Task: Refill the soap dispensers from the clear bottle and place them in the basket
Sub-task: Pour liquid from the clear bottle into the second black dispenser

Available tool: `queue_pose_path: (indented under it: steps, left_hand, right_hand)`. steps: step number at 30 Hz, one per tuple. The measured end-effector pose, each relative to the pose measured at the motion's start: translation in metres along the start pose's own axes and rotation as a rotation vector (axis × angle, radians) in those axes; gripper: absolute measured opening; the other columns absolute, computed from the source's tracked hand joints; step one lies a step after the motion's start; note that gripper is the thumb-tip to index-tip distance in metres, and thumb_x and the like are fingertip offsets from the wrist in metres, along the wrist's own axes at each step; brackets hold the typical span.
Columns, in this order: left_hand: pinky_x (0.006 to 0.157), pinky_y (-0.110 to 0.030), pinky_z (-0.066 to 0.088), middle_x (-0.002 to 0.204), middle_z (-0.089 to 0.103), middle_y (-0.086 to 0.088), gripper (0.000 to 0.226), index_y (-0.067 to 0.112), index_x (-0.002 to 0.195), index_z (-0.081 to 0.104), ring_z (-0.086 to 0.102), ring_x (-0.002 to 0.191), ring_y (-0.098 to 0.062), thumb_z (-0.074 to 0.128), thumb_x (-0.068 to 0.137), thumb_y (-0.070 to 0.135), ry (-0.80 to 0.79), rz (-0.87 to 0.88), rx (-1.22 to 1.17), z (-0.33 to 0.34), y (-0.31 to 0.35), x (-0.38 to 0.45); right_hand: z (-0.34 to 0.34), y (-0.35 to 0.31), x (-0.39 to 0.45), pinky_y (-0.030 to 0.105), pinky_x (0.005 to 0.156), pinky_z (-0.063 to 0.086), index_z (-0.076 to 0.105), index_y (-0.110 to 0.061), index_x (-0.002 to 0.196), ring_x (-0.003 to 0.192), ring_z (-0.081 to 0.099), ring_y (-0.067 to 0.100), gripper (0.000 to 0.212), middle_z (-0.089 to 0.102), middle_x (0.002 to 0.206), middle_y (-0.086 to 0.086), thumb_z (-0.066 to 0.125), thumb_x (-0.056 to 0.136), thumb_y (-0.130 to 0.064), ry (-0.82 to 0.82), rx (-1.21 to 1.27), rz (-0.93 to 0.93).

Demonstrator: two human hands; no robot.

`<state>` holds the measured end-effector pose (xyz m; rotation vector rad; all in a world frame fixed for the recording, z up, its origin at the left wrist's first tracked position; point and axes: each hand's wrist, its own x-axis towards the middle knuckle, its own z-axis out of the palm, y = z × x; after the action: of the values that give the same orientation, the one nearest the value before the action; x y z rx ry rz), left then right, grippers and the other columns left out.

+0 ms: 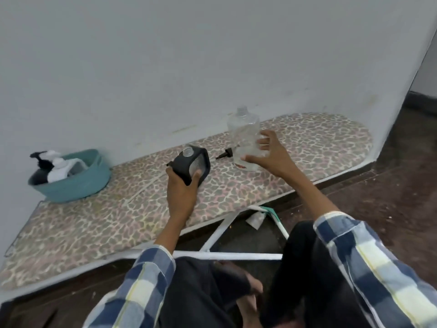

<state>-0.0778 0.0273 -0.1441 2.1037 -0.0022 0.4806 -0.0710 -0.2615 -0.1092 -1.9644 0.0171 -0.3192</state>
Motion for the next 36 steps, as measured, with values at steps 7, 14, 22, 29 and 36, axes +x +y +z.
queue_pose_path:
  steps: [7, 14, 22, 29, 36]
  left_hand:
    - [0.100, -0.045, 0.058, 0.148, 0.060, -0.006, 0.077, 0.017, 0.161, 0.028, 0.064, 0.126, -0.027, 0.070, 0.102, 0.043, 0.002, 0.016, 0.000, 0.001, -0.003, -0.002]
    - [0.096, -0.051, 0.060, 0.145, 0.058, -0.007, 0.068, 0.030, 0.156, 0.029, 0.063, 0.121, -0.027, 0.067, 0.102, 0.048, 0.002, 0.087, 0.042, 0.002, -0.006, -0.002]
    - [0.092, -0.051, 0.060, 0.139, 0.061, -0.003, 0.064, 0.033, 0.151, 0.033, 0.064, 0.116, -0.024, 0.066, 0.101, 0.054, 0.025, 0.096, 0.050, 0.001, -0.006, -0.004]
    - [0.088, -0.050, 0.061, 0.135, 0.060, -0.003, 0.063, 0.036, 0.149, 0.034, 0.064, 0.112, -0.023, 0.065, 0.100, 0.060, -0.001, 0.128, 0.059, 0.003, -0.007, -0.003]
    - [0.092, -0.049, 0.059, 0.136, 0.058, -0.003, 0.069, 0.032, 0.152, 0.036, 0.060, 0.114, -0.023, 0.060, 0.099, 0.069, -0.034, 0.149, 0.103, 0.003, -0.005, -0.006]
  right_hand:
    - [0.021, -0.011, 0.019, 0.044, 0.098, 0.058, 0.053, -0.018, 0.140, 0.112, 0.067, 0.020, 0.073, 0.070, 0.128, 0.002, 0.093, 0.082, -0.038, -0.005, -0.014, -0.062]
    - [0.016, -0.012, 0.016, 0.032, 0.085, 0.055, 0.049, -0.025, 0.142, 0.102, 0.068, 0.017, 0.076, 0.071, 0.121, 0.000, 0.092, 0.081, -0.043, -0.006, -0.122, -0.309]
    - [0.002, -0.024, 0.026, 0.034, 0.075, 0.047, 0.047, -0.025, 0.143, 0.097, 0.060, 0.021, 0.076, 0.060, 0.119, 0.000, 0.089, 0.081, -0.034, -0.155, -0.392, -0.498]
    - [-0.007, -0.039, 0.031, 0.039, 0.073, 0.052, 0.046, -0.028, 0.144, 0.097, 0.063, 0.028, 0.072, 0.063, 0.118, 0.002, 0.085, 0.083, -0.036, -0.183, -0.631, -0.527]
    - [-0.003, -0.038, 0.030, 0.050, 0.095, 0.045, 0.043, -0.029, 0.149, 0.113, 0.061, 0.032, 0.074, 0.068, 0.120, 0.003, 0.081, 0.086, -0.038, -0.169, -0.799, -0.499]
